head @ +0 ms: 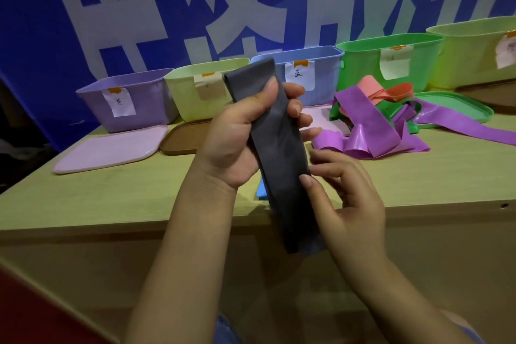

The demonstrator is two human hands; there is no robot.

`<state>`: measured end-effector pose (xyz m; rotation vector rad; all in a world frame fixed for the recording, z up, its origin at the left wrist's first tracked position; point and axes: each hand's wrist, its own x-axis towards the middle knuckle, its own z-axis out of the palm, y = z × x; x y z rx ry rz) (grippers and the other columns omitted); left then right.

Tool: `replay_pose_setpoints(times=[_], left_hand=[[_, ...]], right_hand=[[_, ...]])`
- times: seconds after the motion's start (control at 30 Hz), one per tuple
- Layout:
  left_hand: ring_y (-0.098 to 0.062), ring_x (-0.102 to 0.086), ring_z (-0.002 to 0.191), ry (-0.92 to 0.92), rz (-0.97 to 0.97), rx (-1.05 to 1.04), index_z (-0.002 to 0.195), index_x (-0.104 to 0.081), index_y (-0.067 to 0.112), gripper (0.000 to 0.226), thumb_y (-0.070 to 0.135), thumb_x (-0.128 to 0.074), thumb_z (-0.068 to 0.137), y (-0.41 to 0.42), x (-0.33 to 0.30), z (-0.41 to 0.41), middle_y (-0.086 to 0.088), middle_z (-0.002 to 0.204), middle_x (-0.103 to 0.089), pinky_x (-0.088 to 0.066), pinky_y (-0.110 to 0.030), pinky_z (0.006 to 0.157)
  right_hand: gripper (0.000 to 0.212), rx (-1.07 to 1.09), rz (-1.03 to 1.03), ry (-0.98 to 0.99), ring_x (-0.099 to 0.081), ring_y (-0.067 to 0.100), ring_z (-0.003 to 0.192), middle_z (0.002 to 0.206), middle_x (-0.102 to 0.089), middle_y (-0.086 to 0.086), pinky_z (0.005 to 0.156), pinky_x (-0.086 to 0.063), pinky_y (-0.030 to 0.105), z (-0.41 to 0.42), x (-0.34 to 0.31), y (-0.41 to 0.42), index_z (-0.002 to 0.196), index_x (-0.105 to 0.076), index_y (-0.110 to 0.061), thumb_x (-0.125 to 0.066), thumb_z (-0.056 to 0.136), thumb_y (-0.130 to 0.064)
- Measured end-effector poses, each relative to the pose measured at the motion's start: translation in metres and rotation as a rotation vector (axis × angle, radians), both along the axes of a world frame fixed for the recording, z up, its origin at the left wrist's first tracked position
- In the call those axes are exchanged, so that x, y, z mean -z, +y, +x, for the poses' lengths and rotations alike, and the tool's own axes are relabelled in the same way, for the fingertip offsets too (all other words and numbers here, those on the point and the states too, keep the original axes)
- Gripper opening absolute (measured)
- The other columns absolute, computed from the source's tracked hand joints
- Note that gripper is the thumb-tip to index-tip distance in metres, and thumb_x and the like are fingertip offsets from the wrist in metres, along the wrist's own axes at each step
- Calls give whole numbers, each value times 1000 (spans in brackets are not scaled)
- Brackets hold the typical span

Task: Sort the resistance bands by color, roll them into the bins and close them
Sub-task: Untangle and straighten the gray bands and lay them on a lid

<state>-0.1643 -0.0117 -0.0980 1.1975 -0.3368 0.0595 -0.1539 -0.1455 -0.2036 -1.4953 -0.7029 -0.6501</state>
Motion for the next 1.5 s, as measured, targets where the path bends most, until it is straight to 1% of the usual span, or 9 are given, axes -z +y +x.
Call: replay_pose_setpoints(times=[0.17,0.3,0.6,0.83,0.93,1.03,1.1,1.23,1.5], left_hand=[[-15,-61,69,-7,8,-19,96,-58,4,30,27,-38,94,-1,0,-1,-2,70,-57,-54,-44,84],[-14,-62,70,-4,-10,37,97,-59,4,31,28,-39,93,1,0,-2,-2,71,-58,-55,-43,82],[-13,-57,65,42,-48,31,92,-60,6,27,26,-43,89,0,-1,-3,-2,68,-54,-56,-30,68],[-12,-58,63,52,-22,31,92,-61,5,29,25,-39,95,3,-2,-1,0,68,-56,-54,-28,64],[-12,-55,60,58,-47,74,89,-61,4,33,25,-37,96,3,-7,-4,-1,67,-54,-52,-28,62],[-11,-54,60,57,-30,66,92,-58,4,31,24,-35,98,4,-10,-5,-1,67,-53,-51,-27,62],[-12,-55,60,75,-8,39,92,-58,3,30,24,-37,98,5,-9,-4,-1,66,-54,-52,-27,61],[-12,-55,62,105,7,27,93,-59,3,28,24,-40,96,9,-2,-5,-2,68,-54,-52,-28,64],[-12,-51,61,127,-29,-12,92,-58,5,33,27,-34,99,30,-5,-7,-1,68,-52,-49,-27,62]], right_hand=[[19,-178,43,209,-55,12,116,113,-60,-8,93,-48,36,-1,-9,1,77,-60,-11,-63,81,-30],[18,-396,139,399,-63,8,90,94,-67,-1,73,-51,23,-4,-13,0,78,-56,-2,-60,80,-19],[15,-329,59,316,-54,5,67,74,-57,6,61,-42,14,0,-11,0,77,-54,-5,-63,86,-13],[14,-286,15,297,-52,1,64,69,-57,-11,57,-40,14,-2,-8,3,83,-51,-12,-61,85,-22],[28,-476,105,438,-54,4,65,68,-59,-9,57,-42,18,-3,-3,3,94,-41,-19,-64,83,-31],[35,-689,-127,567,-65,14,75,79,-67,1,65,-51,24,-2,2,3,101,-50,-23,-65,76,-43],[21,-857,-281,632,-69,15,82,85,-73,0,71,-54,22,-1,5,4,97,-61,-16,-66,83,-30],[14,-1178,-207,826,-69,21,90,95,-72,8,82,-54,31,-1,15,8,99,-63,-8,-55,91,-16],[40,-1384,-151,938,-66,16,67,78,-68,6,66,-54,29,-3,17,17,94,-67,-15,-64,80,-52]])
